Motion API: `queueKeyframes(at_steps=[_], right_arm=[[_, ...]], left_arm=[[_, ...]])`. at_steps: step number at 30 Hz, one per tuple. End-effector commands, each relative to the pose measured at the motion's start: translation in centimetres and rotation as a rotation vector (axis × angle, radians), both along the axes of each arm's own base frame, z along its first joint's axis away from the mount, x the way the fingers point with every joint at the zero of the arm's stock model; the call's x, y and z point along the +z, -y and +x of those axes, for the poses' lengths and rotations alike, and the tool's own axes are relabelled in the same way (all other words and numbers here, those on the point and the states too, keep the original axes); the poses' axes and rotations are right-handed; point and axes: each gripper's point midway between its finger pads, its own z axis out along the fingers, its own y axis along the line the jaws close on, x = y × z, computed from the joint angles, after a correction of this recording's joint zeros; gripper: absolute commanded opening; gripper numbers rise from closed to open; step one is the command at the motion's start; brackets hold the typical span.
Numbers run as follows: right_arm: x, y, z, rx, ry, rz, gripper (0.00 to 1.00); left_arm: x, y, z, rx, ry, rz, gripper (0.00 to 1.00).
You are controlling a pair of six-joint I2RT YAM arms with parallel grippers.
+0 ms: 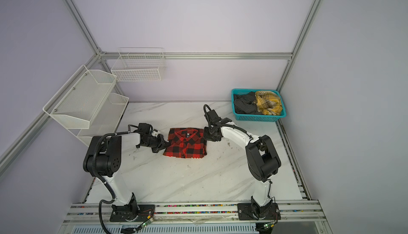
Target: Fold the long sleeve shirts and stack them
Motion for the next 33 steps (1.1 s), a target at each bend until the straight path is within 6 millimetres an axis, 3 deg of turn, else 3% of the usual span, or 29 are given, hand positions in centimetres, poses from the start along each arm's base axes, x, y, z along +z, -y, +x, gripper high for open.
queueKeyframes(at_steps=[1, 14, 25, 33], right_arm=[[0.1, 0.9, -0.3, -0.027, 0.000, -0.015, 0.19], [1.6, 2.1, 0.2, -0.070, 0.046, -0.008, 0.18], [1.5, 1.9, 0.6, -0.057, 0.045, -0.002, 0.18], [1.0, 1.7, 0.3, -0.051, 0.034, 0.014, 0.18]], left_arm=[[1.5, -1.0, 1.0, 0.035, 0.037, 0.085, 0.00], [5.4, -4.2, 3.9, 0.074, 0.156, 0.301, 0.00], [13.2, -15.4, 10.3, 0.260, 0.260, 0.751, 0.00], [14.7, -20.8, 14.4, 0.383, 0.265, 0.908, 0.00]])
